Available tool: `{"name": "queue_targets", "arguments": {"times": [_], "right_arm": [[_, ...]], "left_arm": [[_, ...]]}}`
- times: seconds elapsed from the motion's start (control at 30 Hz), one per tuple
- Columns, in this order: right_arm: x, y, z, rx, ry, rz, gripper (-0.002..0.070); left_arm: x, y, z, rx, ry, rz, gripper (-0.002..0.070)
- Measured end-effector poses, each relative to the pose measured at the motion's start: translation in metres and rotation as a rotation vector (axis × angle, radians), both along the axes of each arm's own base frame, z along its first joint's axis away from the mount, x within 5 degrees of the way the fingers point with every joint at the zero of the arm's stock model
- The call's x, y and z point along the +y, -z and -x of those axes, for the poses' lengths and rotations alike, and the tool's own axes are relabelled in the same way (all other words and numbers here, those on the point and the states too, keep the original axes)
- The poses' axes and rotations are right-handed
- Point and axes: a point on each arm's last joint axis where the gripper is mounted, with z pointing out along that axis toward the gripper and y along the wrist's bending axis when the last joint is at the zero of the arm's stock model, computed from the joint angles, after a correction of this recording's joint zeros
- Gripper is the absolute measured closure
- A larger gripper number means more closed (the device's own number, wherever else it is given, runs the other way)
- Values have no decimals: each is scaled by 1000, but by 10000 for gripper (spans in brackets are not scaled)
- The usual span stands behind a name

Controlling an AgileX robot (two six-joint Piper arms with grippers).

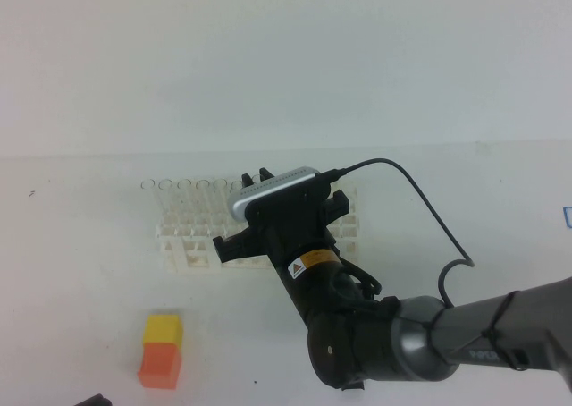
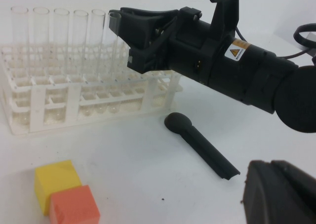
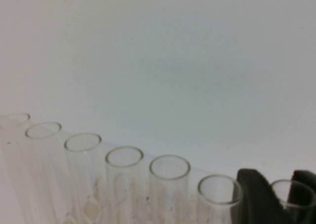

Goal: Place the test tubes

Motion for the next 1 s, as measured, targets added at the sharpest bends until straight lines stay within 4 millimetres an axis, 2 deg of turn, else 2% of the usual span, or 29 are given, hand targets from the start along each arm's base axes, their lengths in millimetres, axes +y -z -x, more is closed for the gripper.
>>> {"name": "queue_targets", "arguments": {"times": [0.2,0.4,0.57,0.73,1.0], "right_arm": [[0,0,0,2,-1,1,517],[0,13,1,79,-8,29,420],[0,12,1,84,-8,27,401],[0,0,1,65,-7,11,397],[-4,-44,4,-14,-10,-21,395]], "left_arm": [[0,0,0,0,0,0,676],[0,0,0,0,0,0,676],[0,0,0,0,0,0,676],[0,0,0,0,0,0,676],[0,0,0,0,0,0,676]]}}
